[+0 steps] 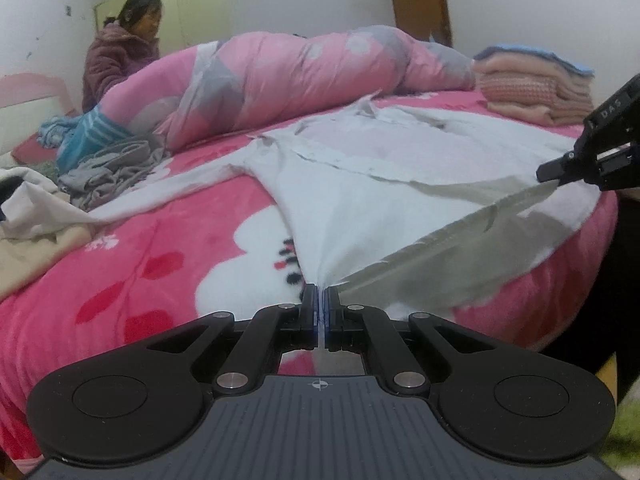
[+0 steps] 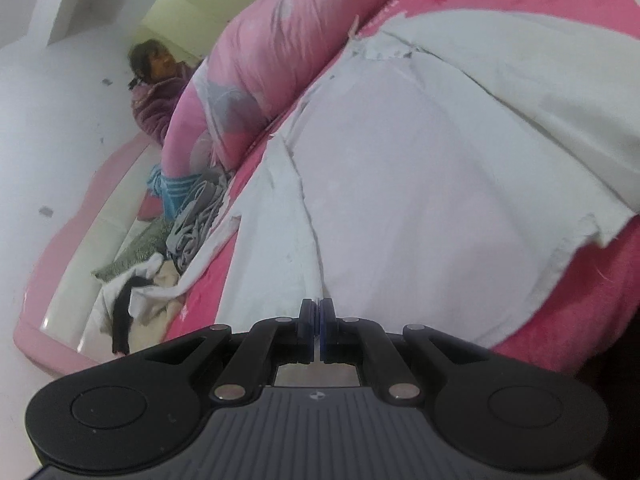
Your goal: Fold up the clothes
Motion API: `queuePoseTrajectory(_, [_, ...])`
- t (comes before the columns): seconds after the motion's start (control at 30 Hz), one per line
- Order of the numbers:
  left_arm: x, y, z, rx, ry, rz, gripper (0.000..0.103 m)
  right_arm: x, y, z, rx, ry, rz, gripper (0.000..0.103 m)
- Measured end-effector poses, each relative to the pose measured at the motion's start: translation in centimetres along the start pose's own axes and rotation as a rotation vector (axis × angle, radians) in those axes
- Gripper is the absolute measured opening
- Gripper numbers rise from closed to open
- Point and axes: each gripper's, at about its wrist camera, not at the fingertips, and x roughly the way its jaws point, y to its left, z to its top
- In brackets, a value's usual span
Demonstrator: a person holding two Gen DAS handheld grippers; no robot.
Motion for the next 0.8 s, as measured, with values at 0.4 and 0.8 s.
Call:
queuePoseTrajectory(0.4, [0.0, 1.1, -1.8, -0.046, 0.092, -0.028, 0.004, -2.5, 2.6, -1.6, -0.314, -0.073, -0.236, 0.004])
queuePoseTrajectory(0.8, [-1.8, 4.7, 0.5, -0.366, 0.031, -0.059, 0.030, 2.1, 5.8, 2.0, -0.489, -0.007, -0.179, 0.032])
